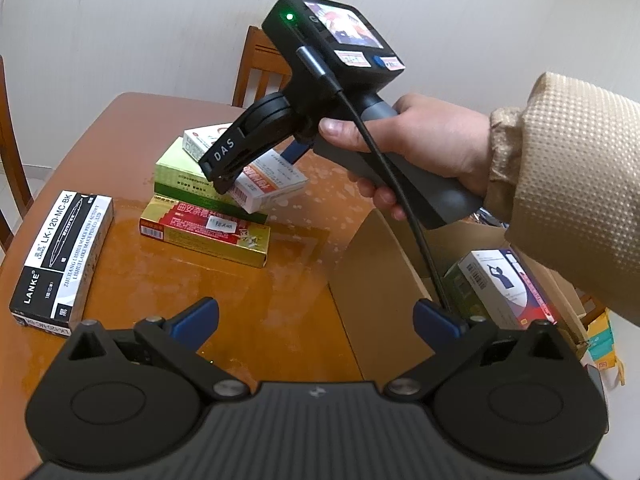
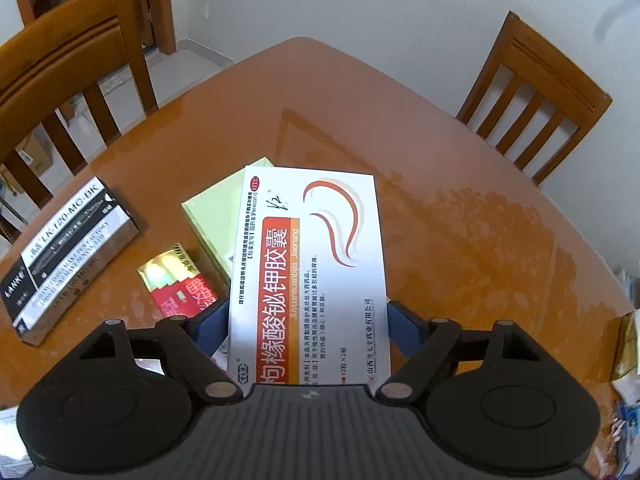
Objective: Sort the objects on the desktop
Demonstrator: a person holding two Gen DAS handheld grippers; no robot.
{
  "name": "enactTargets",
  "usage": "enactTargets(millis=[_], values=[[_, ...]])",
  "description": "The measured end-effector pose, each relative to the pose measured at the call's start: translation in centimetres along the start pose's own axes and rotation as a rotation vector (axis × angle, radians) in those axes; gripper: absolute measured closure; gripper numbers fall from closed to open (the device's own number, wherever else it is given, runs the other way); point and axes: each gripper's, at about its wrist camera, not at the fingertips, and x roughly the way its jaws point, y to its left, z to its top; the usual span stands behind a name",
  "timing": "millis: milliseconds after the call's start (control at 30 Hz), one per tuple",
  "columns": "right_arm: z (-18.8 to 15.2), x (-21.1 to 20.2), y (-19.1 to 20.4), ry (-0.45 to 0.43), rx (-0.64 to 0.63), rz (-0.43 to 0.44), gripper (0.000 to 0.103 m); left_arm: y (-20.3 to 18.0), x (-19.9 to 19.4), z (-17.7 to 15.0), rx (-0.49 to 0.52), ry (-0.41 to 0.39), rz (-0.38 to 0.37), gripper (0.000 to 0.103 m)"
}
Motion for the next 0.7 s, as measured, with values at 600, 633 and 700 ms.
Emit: enactTargets(millis=[600,633,700], values=[[-1.3,-6.5,1.5,-0.099,0.050,0.110,0.017,-1.7,-2.5,-0.6,0.035,-0.046,-0.002,0.000],[-1.4,-7.1,1.6,-0.110,0.049,0.117,0.017,-1.9,-2.7,-0.7,0.038,-0.049,-0.002,0.000],[-1.9,-8.7,1.9,-0.137,0.050,0.129,0.017,-2.4,-3.2,-0.8,0.046,-0.058,-0.002,0.000]])
